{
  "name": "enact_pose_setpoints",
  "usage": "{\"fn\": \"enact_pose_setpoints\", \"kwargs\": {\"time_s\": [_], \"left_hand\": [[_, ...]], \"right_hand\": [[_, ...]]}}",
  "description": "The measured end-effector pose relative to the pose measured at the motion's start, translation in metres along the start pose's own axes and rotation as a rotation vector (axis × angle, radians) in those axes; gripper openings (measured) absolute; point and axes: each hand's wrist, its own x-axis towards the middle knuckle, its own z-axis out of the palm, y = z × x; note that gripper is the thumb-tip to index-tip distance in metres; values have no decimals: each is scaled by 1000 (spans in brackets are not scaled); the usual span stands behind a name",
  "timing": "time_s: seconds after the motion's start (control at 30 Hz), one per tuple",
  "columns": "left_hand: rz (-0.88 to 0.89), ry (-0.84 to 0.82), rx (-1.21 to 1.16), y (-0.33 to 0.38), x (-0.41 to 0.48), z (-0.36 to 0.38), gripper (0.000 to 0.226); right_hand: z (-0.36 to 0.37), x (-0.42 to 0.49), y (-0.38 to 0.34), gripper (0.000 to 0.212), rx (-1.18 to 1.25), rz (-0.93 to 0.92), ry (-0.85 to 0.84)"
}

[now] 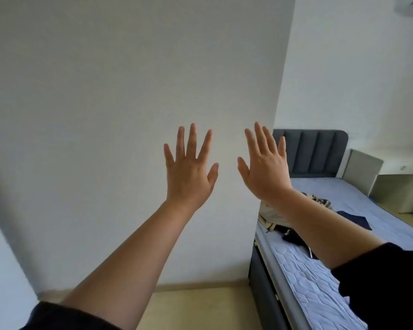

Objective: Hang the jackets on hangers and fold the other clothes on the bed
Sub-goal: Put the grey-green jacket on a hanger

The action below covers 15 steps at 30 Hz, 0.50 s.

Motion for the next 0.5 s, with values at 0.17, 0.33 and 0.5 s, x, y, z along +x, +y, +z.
{"fn": "enact_pose_setpoints", "kwargs": {"time_s": [0.17,0.33,0.5], "left_hand": [[31,-102,-38,11,-10,59,67],[74,-200,-131,58,2,126,68],[158,-232,-217,123,29,196,67]], "right_hand": [[37,-18,23,65,-34,118,-62],[67,-35,82,66,-75,221,-95],[103,-45,176,68,-123,327,-129]]}}
